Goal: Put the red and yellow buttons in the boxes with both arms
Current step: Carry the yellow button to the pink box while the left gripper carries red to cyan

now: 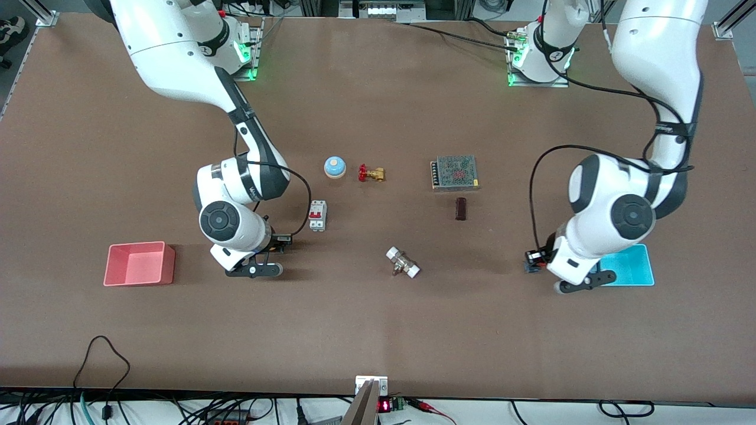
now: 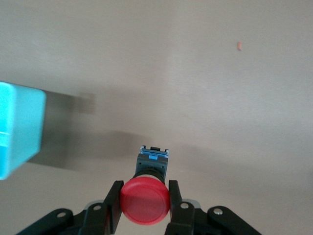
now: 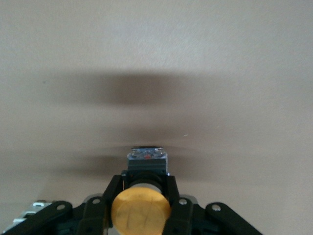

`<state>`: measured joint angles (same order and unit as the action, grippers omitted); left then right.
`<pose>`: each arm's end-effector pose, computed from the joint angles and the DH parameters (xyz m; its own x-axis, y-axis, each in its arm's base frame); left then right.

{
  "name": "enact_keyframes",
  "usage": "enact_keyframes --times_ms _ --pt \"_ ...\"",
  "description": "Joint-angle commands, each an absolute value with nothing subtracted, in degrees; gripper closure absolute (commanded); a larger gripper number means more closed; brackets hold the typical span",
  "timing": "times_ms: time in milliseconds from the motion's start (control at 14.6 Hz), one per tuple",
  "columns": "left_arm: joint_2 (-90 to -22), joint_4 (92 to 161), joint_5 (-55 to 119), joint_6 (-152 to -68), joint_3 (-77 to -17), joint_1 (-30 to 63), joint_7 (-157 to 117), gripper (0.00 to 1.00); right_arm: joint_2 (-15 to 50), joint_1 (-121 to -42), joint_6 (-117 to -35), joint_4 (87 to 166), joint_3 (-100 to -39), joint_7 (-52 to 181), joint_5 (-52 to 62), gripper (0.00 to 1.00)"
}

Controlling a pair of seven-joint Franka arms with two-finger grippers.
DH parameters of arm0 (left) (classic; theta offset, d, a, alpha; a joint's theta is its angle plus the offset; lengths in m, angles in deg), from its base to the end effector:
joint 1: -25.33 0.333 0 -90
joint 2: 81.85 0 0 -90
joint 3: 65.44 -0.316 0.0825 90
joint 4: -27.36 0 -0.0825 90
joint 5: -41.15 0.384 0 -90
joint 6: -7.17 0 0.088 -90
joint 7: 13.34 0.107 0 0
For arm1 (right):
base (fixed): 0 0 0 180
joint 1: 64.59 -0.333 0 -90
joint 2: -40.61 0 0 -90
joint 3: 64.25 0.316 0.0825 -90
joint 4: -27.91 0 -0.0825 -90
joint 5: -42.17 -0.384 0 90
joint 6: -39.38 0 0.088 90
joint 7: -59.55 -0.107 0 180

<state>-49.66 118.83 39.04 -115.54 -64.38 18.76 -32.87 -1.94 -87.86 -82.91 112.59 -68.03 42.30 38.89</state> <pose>0.6836 -0.0915 0.3040 0.9732 0.2280 -0.0296 0.2289 -0.9729 0.0325 0.6647 0.2460 0.2300 0.9965 0.0209 -0.0808 0.0229 -0.9995 0.0240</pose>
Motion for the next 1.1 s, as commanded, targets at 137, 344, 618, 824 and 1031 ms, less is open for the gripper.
enact_keyframes --times_ms 137,344,618,824,1031 --pt "-52.5 118.9 41.3 -112.5 -64.1 25.5 -22.1 0.68 4.8 -82.6 -76.1 111.2 -68.6 45.1 39.2 0.64" --pt "-52.5 118.2 41.6 -112.5 -64.1 28.7 -16.9 0.68 5.1 -76.0 -70.7 107.7 -68.6 52.4 39.3 0.64" --pt "-51.7 118.2 44.4 -112.7 -64.1 32.9 -11.0 0.68 4.1 -67.5 -69.9 106.7 -68.6 65.7 40.5 0.64" --pt "-49.9 118.2 46.4 -113.8 -64.1 34.4 -10.5 0.68 2.6 -64.9 -70.8 106.1 -68.9 69.6 44.6 0.64" --pt "-47.2 118.2 47.4 -116.4 -64.1 35.2 -10.5 0.68 0.0 -64.1 -73.4 105.6 -68.9 69.7 46.3 0.64"
